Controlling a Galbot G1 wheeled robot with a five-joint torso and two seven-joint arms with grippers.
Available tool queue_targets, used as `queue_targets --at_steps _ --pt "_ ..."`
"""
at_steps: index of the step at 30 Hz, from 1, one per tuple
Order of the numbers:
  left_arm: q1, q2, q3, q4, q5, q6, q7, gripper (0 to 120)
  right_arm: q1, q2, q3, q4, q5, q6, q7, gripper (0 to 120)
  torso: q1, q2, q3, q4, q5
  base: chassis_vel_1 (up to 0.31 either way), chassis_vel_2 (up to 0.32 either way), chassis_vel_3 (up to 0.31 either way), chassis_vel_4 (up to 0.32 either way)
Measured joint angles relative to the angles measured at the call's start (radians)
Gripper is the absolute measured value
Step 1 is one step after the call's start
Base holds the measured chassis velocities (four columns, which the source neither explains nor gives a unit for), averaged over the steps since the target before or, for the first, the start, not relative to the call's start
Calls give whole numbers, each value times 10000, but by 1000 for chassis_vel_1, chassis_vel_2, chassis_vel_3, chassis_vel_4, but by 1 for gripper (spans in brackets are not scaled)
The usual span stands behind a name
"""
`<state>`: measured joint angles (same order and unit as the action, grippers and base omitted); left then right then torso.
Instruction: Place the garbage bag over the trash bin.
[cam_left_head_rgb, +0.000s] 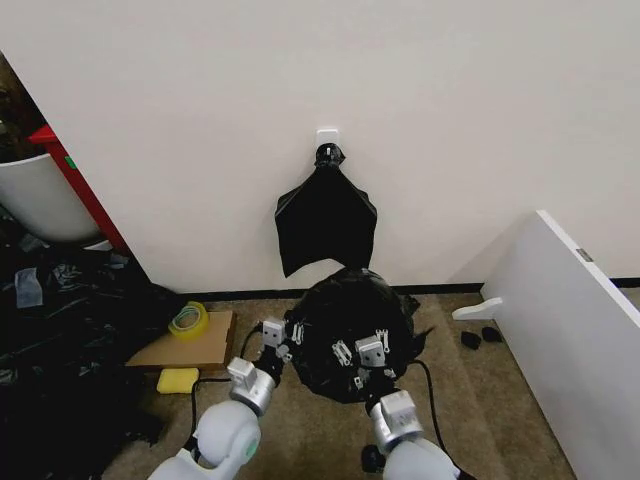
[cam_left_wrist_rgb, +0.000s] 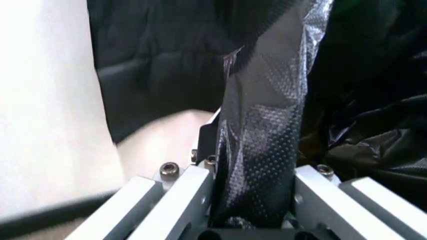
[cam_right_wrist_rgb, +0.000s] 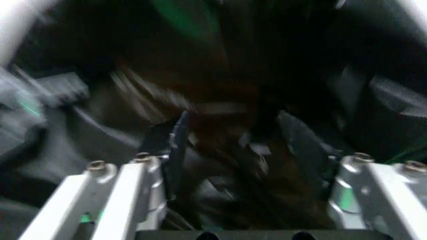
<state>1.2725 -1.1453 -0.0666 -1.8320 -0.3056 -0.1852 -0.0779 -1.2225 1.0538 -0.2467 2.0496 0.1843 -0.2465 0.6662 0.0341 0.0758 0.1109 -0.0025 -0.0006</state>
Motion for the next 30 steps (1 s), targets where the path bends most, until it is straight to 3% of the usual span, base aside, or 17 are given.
queue_targets --at_steps 4,5,8,13,19,23,27,30 --pt "105 4 -51 37 653 -599 5 0 619 152 -227 -397 745 -370 325 34 0 0 0 1 1 0 0 0 0" --pt "105 4 -51 37 653 -599 5 0 619 152 -227 -397 745 -370 325 34 0 0 0 1 1 0 0 0 0" --pt "165 11 -105 -7 753 -799 26 0 1095 328 -329 -533 1652 -577 419 17 0 0 0 1 1 0 0 0 0" --pt "231 10 -130 -113 775 -841 63 0 1471 482 -325 -913 1895 -620 334 0 0 0 0 1 0 0 0 0 0" --pt "345 1 -137 -313 868 -850 76 0 1760 562 -9 -1682 1904 -643 218 0 1 0 0 0 0 0 0 0 0" --pt "407 -3 -149 -424 903 -851 80 0 1793 635 363 -2127 1481 76 -265 0 0 0 0 0 0 0 0 0 0" --pt "448 38 -193 -492 878 -850 88 0 1578 661 743 -2558 168 1357 -999 0 1 0 0 -1 1 0 0 0 0" --pt "431 60 -226 -489 862 -848 89 0 1396 582 688 -2264 81 1577 -1152 0 1 0 0 0 0 0 0 0 0"
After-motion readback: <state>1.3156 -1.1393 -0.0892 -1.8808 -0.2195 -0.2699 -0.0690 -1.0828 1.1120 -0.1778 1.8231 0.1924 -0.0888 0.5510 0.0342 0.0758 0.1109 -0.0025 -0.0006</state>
